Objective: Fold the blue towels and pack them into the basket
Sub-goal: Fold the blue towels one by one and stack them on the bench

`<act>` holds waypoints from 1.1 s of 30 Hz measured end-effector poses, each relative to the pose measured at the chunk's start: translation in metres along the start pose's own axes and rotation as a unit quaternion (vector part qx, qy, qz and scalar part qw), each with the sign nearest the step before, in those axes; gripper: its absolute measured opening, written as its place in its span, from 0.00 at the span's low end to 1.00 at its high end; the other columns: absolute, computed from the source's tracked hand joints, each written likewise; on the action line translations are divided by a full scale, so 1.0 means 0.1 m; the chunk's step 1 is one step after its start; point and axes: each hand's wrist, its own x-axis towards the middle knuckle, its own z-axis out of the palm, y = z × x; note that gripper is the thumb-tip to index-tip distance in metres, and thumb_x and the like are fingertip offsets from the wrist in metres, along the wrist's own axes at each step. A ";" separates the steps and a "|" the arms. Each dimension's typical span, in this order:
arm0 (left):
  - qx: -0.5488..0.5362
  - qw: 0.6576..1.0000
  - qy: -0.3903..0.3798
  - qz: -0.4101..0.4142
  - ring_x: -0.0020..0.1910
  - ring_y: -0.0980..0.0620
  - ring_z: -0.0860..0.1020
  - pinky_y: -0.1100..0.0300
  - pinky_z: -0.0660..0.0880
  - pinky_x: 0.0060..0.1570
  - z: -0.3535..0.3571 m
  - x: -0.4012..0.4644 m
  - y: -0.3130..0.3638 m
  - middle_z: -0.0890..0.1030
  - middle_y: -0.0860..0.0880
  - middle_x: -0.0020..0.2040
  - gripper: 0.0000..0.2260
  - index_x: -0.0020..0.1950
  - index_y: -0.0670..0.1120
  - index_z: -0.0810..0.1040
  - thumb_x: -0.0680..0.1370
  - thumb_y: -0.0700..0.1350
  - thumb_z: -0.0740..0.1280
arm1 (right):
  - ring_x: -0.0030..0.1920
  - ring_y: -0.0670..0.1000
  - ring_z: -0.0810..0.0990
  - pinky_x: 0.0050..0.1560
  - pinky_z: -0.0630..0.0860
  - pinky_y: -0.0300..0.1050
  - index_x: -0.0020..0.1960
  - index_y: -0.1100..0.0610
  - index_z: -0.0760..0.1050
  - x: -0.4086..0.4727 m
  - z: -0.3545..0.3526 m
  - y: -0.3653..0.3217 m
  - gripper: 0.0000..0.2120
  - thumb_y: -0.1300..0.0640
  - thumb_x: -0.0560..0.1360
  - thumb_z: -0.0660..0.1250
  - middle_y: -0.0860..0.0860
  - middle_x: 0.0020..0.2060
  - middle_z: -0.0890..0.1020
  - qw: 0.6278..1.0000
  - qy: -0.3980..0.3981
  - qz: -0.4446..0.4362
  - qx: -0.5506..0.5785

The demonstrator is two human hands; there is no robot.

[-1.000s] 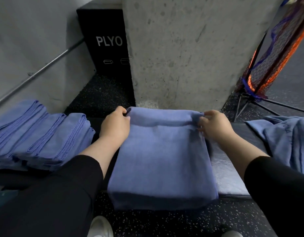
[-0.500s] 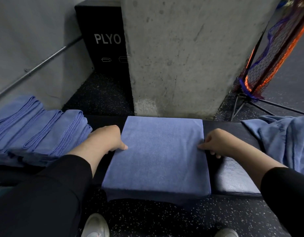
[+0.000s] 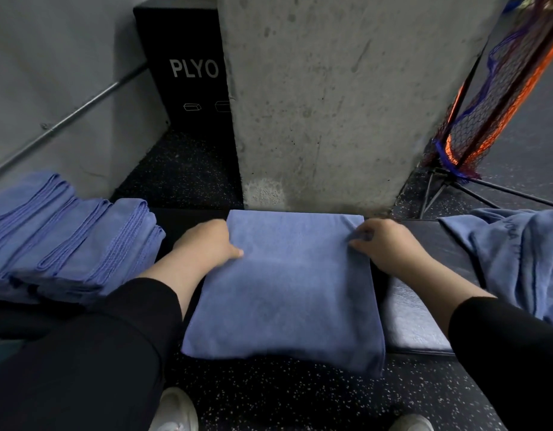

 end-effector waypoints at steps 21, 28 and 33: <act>0.000 0.998 0.008 0.062 0.42 0.50 0.78 0.56 0.71 0.37 0.03 -0.12 -0.03 0.80 0.49 0.46 0.12 0.50 0.48 0.72 0.77 0.53 0.71 | 0.52 0.61 0.80 0.44 0.74 0.50 0.51 0.54 0.77 -0.06 0.07 0.19 0.06 0.52 0.77 0.66 0.55 0.49 0.83 0.995 0.060 0.002 -0.081; 0.039 0.976 0.044 0.211 0.47 0.54 0.74 0.57 0.70 0.43 0.12 -0.24 -0.17 0.72 0.56 0.45 0.04 0.48 0.53 0.73 0.79 0.48 0.68 | 0.47 0.60 0.77 0.42 0.70 0.50 0.49 0.53 0.78 -0.24 0.10 0.15 0.04 0.59 0.75 0.68 0.51 0.44 0.78 0.963 0.141 -0.180 -0.140; 0.109 0.942 0.032 0.315 0.62 0.55 0.67 0.54 0.62 0.63 0.26 -0.45 -0.35 0.68 0.58 0.58 0.14 0.65 0.58 0.74 0.80 0.56 0.65 | 0.41 0.53 0.76 0.40 0.75 0.54 0.44 0.50 0.75 -0.60 0.10 0.19 0.08 0.48 0.78 0.62 0.45 0.39 0.76 0.927 0.021 -0.357 -0.111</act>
